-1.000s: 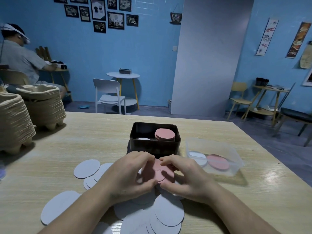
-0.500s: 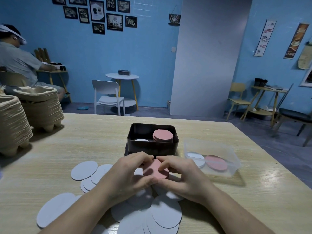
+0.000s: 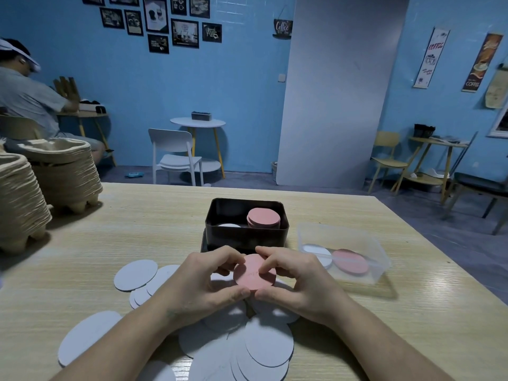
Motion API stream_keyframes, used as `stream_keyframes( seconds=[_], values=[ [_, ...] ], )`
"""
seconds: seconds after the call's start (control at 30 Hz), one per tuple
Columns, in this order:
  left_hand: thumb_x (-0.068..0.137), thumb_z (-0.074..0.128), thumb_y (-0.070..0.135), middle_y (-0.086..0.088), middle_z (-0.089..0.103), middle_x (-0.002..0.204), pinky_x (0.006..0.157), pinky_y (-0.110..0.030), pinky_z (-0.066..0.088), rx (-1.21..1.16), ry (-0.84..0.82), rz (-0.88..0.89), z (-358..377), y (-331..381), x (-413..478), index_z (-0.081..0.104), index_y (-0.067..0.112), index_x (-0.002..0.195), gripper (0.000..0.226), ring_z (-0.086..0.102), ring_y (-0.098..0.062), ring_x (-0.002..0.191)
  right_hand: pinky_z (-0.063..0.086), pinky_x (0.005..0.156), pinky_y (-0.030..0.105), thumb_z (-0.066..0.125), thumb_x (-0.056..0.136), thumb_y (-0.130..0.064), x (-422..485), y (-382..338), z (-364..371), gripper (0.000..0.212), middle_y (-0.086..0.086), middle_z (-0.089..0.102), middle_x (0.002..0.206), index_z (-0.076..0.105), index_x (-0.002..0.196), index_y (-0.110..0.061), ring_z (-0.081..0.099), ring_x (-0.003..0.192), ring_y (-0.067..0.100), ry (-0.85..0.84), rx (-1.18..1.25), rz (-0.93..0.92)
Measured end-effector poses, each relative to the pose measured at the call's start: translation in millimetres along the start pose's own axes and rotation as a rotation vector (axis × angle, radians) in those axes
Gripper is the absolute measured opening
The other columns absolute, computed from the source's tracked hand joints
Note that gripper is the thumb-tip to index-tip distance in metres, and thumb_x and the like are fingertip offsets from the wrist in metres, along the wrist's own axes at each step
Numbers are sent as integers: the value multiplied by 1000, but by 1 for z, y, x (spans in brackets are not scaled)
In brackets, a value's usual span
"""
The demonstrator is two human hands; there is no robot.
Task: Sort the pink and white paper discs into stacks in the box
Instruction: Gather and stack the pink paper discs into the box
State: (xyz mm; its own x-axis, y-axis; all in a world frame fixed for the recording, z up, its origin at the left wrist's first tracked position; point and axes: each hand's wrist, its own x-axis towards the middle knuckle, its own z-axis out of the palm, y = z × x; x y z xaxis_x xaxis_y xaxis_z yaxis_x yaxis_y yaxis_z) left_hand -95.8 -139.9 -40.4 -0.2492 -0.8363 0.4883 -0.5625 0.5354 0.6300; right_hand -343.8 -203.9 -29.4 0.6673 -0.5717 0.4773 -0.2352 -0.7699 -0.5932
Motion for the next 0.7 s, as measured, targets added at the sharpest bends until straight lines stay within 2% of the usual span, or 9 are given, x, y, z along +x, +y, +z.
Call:
stream_keyframes(
  seconds=[0.1, 0.23, 0.33, 0.57, 0.7],
  values=[
    [83, 85, 42, 19, 69, 100, 85, -22, 52, 106, -13, 58, -2, 1, 1, 69, 29, 105, 31, 66, -8, 95, 50, 96, 20, 86, 84, -39, 1, 1, 0, 29, 0, 69, 131, 69, 98, -20, 50, 138, -4, -4, -75, -44],
    [81, 84, 42, 19, 67, 105, 82, -21, 52, 214, -33, 119, -3, 6, 2, 67, 29, 92, 24, 65, -3, 101, 52, 100, 30, 81, 86, -50, 1, 5, 2, 31, 0, 66, 137, 69, 98, -24, 57, 132, 1, -25, -176, -97],
    [81, 82, 46, 20, 64, 112, 84, -23, 54, 262, -35, 129, -3, 7, 0, 67, 31, 89, 22, 64, 2, 106, 53, 98, 33, 75, 88, -56, 2, 4, 1, 34, -1, 64, 139, 67, 97, -23, 59, 129, 7, -52, -272, -124],
    [81, 79, 45, 17, 64, 118, 79, -27, 57, 358, -14, 174, 0, 6, 2, 66, 27, 94, 25, 64, -2, 102, 52, 88, 31, 71, 90, -45, 8, -9, 1, 30, -2, 61, 131, 65, 89, -16, 60, 112, 17, -69, -456, -238],
    [85, 76, 46, 12, 66, 124, 90, -27, 56, 302, 22, 165, -6, 12, 2, 66, 24, 105, 31, 58, 5, 124, 51, 87, 30, 77, 86, -39, 12, -11, -6, 26, -2, 64, 123, 66, 90, -16, 61, 108, 19, -5, -421, -236]
  ],
)
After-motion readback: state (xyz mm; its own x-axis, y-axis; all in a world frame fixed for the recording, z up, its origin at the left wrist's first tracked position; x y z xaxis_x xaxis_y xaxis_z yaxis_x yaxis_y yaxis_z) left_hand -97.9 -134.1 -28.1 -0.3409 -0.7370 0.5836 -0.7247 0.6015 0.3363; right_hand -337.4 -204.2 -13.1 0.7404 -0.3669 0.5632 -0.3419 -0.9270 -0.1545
